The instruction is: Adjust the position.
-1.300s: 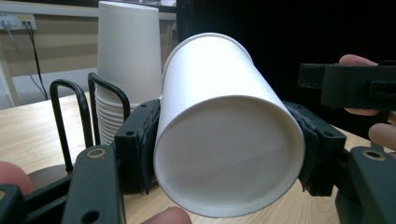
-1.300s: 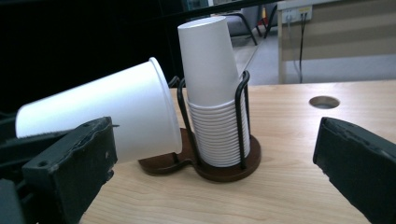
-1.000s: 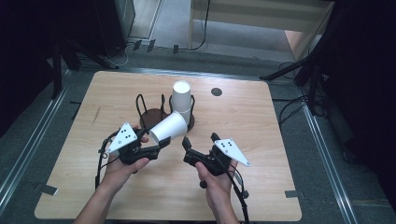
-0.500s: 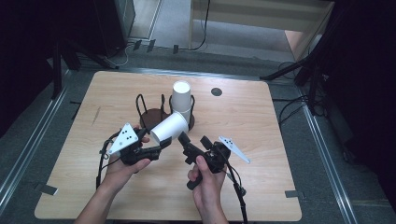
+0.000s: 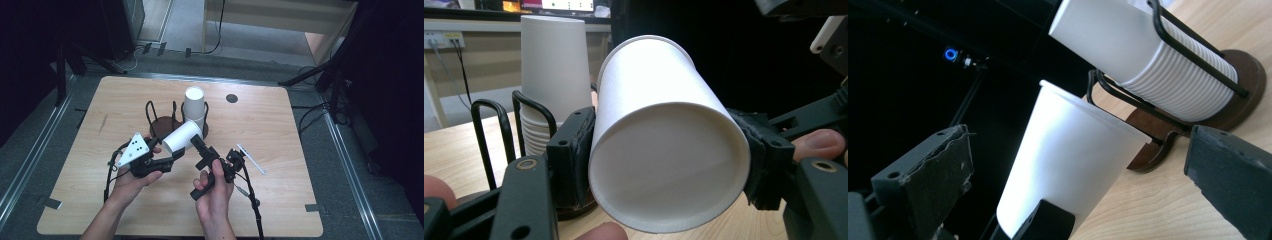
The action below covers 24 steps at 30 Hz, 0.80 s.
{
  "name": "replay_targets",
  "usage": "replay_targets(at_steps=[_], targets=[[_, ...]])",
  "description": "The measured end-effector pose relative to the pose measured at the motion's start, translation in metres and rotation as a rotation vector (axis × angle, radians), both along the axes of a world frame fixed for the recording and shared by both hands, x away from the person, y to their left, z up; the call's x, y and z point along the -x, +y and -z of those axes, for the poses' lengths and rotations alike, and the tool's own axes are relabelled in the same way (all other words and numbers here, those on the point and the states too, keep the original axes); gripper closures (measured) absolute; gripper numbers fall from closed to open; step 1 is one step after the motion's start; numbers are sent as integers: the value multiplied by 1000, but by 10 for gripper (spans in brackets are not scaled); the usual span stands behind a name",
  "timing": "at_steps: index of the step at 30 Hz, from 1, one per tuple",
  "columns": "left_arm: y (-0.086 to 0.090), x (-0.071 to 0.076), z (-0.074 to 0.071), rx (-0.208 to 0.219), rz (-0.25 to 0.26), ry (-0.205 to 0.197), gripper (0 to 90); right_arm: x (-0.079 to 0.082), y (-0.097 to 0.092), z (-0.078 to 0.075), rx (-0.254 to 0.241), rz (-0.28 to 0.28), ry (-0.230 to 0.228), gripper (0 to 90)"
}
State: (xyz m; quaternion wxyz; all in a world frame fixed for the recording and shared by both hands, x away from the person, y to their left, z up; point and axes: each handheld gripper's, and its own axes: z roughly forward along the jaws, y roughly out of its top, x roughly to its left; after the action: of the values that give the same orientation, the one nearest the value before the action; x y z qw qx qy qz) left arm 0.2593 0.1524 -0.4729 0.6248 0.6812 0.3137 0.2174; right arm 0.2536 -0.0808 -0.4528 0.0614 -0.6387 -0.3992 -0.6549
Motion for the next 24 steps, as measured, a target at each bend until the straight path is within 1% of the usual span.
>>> replay_targets(at_steps=[3, 4, 5, 8, 10, 15, 22, 24], targets=[[-1, 0, 0, -1, 2, -6, 339, -2, 1, 1, -30, -2, 24, 0], [-1, 0, 0, -2, 1, -7, 338, -3, 2, 2, -22, 5, 29, 0], [-1, 1, 0, -1, 2, -7, 338, -3, 2, 2, -24, 6, 39, 0], [-3, 1, 0, -3, 9, -11, 338, -6, 4, 4, -51, 3, 61, 0], [-4, 1, 0, -7, 11, -12, 339, -7, 5, 5, -77, -3, 77, 0], [-6, 2, 1, -5, 14, -17, 338, -13, 6, 8, -116, 1, 114, 0], [-8, 3, 2, -14, 23, -20, 338, -21, 8, 13, -135, -4, 140, 0], [-9, 3, 2, -16, 22, -22, 339, -24, 9, 14, -130, -2, 140, 0]])
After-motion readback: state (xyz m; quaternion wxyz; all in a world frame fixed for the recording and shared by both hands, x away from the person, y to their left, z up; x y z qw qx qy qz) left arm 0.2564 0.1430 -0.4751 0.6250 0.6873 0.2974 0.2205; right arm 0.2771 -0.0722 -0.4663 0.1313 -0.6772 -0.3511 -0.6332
